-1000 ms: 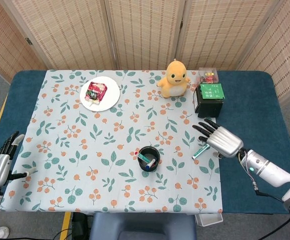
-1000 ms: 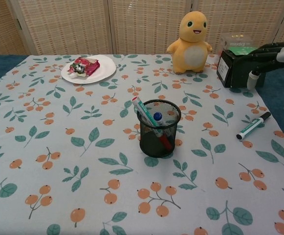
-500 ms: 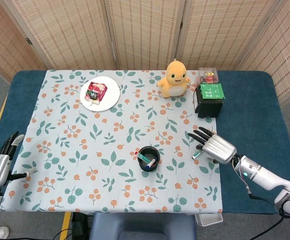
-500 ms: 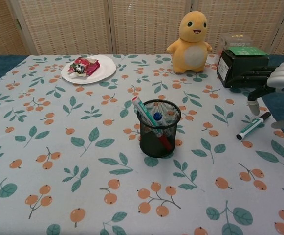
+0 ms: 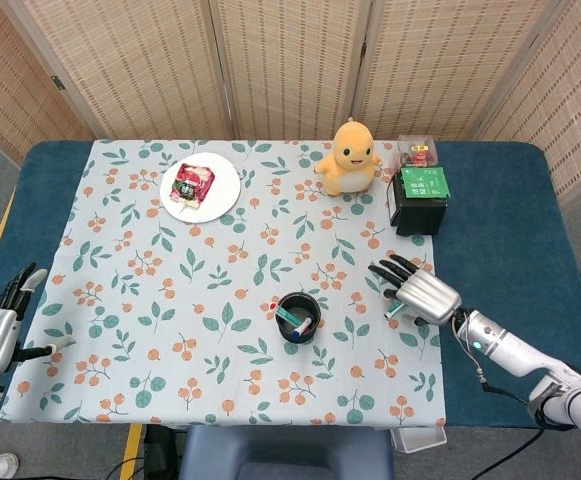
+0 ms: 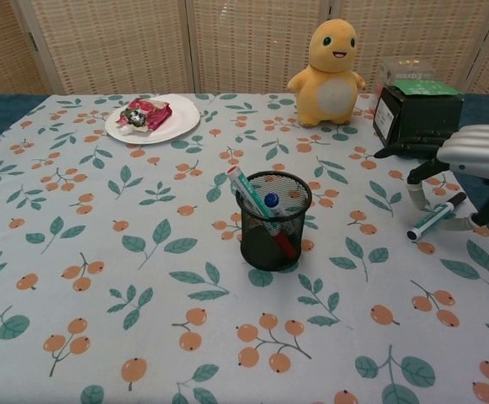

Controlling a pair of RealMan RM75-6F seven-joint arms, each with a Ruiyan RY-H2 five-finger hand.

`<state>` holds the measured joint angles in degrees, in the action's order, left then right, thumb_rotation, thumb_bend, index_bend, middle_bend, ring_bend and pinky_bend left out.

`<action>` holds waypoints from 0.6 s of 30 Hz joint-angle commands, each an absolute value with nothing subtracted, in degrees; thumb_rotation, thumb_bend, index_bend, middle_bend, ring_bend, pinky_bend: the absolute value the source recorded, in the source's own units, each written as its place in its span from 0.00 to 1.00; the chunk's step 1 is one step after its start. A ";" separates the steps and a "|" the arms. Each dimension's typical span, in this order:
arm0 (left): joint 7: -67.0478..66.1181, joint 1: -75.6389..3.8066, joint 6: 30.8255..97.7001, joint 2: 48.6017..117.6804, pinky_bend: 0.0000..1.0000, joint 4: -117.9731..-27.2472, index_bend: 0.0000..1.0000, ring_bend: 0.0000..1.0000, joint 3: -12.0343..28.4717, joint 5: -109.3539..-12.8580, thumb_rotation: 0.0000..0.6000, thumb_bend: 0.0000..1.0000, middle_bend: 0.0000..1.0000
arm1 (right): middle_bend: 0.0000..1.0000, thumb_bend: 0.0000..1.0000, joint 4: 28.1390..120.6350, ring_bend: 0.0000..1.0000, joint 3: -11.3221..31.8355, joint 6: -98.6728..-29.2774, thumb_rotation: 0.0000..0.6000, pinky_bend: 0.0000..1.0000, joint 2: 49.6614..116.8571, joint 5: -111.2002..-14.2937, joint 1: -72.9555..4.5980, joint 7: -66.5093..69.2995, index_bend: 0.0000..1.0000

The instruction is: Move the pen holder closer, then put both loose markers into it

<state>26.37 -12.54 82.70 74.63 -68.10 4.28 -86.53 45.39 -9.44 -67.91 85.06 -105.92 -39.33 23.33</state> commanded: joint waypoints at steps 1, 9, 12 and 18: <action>26.39 -12.56 82.64 74.64 0.20 -68.03 0.00 0.00 4.29 -86.50 1.00 0.05 0.00 | 0.00 0.24 44.71 0.00 -9.78 -67.32 1.00 0.00 85.49 -106.04 -39.86 23.95 0.47; 26.46 -12.59 82.57 74.70 0.20 -67.82 0.00 0.00 4.29 -86.51 1.00 0.05 0.00 | 0.00 0.23 42.73 0.00 -10.40 -65.23 1.00 0.00 86.91 -105.82 -41.23 25.43 0.47; 26.56 -12.59 82.58 74.69 0.20 -67.73 0.00 0.00 4.29 -86.51 1.00 0.05 0.00 | 0.00 0.23 41.93 0.00 -10.86 -64.76 1.00 0.00 87.42 -105.86 -41.42 26.04 0.47; 26.75 -12.60 82.63 74.67 0.20 -67.62 0.00 0.00 4.21 -86.67 1.00 0.05 0.00 | 0.00 0.23 41.24 0.00 -11.33 -64.07 1.00 0.00 87.80 -105.78 -41.97 26.41 0.47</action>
<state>26.76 -12.60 82.65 74.67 -67.62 4.21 -86.69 41.26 -11.31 -64.10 87.78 -105.80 -41.95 26.39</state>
